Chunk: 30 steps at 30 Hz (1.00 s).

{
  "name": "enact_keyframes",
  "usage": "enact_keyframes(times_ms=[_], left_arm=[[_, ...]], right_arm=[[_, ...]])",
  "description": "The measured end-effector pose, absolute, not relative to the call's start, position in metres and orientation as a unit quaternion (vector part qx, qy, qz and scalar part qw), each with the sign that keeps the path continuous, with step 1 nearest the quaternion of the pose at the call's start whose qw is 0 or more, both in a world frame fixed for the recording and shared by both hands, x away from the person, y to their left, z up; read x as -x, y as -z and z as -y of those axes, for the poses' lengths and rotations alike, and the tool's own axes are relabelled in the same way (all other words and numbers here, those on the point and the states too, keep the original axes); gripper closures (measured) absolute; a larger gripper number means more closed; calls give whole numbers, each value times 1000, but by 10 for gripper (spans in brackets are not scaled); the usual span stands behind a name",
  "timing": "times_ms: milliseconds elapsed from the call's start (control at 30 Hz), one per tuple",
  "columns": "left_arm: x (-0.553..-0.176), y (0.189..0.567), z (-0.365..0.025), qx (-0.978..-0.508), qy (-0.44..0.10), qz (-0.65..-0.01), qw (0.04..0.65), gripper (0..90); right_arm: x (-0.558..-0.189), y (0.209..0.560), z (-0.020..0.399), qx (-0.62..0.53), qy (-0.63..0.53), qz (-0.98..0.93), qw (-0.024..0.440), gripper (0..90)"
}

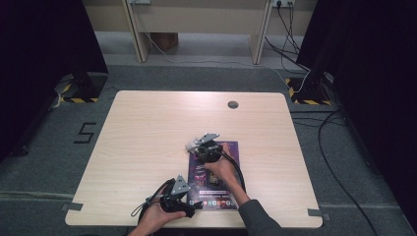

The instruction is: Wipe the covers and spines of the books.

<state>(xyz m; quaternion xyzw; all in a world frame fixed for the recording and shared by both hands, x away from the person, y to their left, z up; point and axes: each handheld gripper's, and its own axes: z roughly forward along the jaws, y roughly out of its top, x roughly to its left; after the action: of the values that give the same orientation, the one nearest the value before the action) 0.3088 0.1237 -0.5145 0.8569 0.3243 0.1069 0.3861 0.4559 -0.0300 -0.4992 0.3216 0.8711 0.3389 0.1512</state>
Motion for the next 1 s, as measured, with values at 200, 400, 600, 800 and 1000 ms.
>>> enact_keyframes(times_ms=[200,400,600,800,1000], left_arm=[[-309,515,-124,-857,-107,-324,387,162],[-309,514,-124,-858,-107,-324,384,157],[-310,514,-124,-858,-107,-324,384,157],[-309,514,-124,-858,-108,-324,384,158],[-309,515,-124,-857,-107,-325,386,157]], right_arm=[[-457,497,32,-328,-346,-868,138,723],[-461,493,33,-337,-348,-864,139,715],[-467,498,19,-338,-339,-865,150,727],[-477,497,15,-336,-326,-869,162,727],[-479,496,38,-347,-315,-866,175,734]])
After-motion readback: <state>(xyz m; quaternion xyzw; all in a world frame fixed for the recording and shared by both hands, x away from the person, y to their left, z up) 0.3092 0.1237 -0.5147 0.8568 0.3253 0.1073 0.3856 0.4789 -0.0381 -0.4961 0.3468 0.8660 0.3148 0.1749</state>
